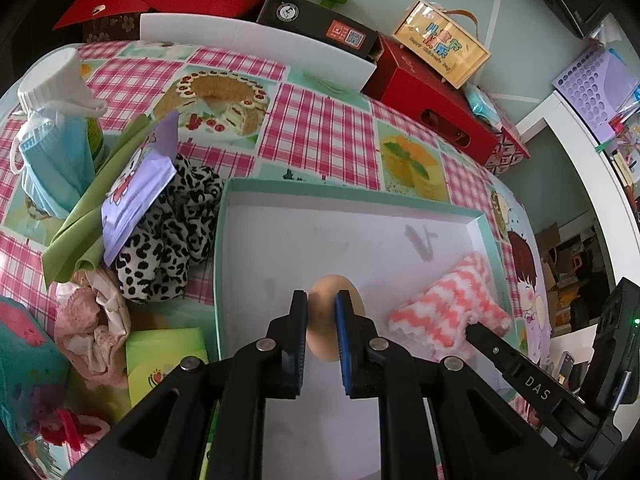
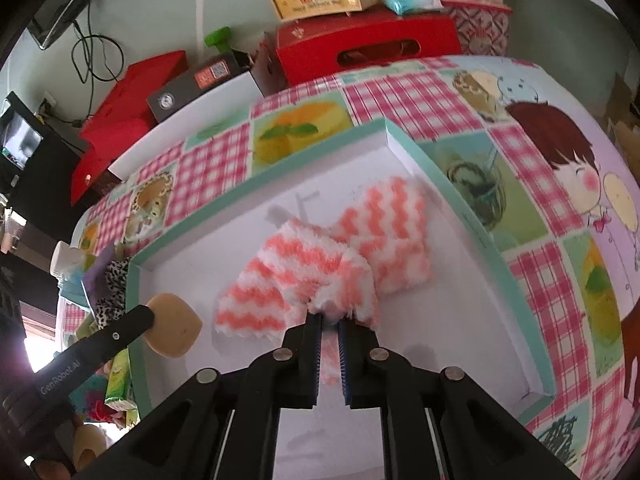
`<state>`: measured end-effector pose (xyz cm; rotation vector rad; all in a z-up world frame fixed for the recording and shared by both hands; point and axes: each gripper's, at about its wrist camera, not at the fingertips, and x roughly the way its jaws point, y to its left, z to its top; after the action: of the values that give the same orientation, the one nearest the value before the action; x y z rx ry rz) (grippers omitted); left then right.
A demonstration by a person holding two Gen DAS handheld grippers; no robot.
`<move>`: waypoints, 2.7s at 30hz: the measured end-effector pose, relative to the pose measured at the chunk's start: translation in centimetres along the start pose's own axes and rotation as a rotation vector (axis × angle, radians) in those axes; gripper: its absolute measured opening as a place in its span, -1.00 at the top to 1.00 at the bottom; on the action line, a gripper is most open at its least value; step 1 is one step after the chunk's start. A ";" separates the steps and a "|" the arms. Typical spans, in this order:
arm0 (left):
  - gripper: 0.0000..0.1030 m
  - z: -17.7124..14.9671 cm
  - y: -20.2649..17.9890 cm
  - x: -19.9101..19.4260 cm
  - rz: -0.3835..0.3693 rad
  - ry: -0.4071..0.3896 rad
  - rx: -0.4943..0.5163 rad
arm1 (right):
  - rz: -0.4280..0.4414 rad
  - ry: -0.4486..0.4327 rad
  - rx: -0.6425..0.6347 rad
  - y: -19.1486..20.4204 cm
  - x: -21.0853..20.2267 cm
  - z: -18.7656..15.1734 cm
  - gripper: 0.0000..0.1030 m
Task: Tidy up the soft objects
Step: 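Lower the cloth and sponge into the tray and open both grippers, then withdraw both open grippers up from the tray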
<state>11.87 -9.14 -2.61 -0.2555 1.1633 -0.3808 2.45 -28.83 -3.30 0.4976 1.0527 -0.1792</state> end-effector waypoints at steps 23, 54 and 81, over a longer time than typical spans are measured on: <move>0.18 -0.1 0.3 -1.1 0.068 -0.014 0.006 | -0.047 0.001 -0.048 0.8 -1.7 -0.7 0.69; -0.80 -0.1 0.9 -2.9 0.194 -0.124 0.035 | -0.167 -0.007 -0.085 1.3 -1.3 -1.4 -1.00; -0.82 0.2 -0.1 -4.6 0.254 -0.220 0.080 | -0.121 -0.172 -0.089 2.4 -4.1 -0.7 -1.00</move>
<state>10.45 -7.28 1.37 -0.0752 0.9481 -0.1703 0.77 -26.82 0.74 0.3318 0.9184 -0.2757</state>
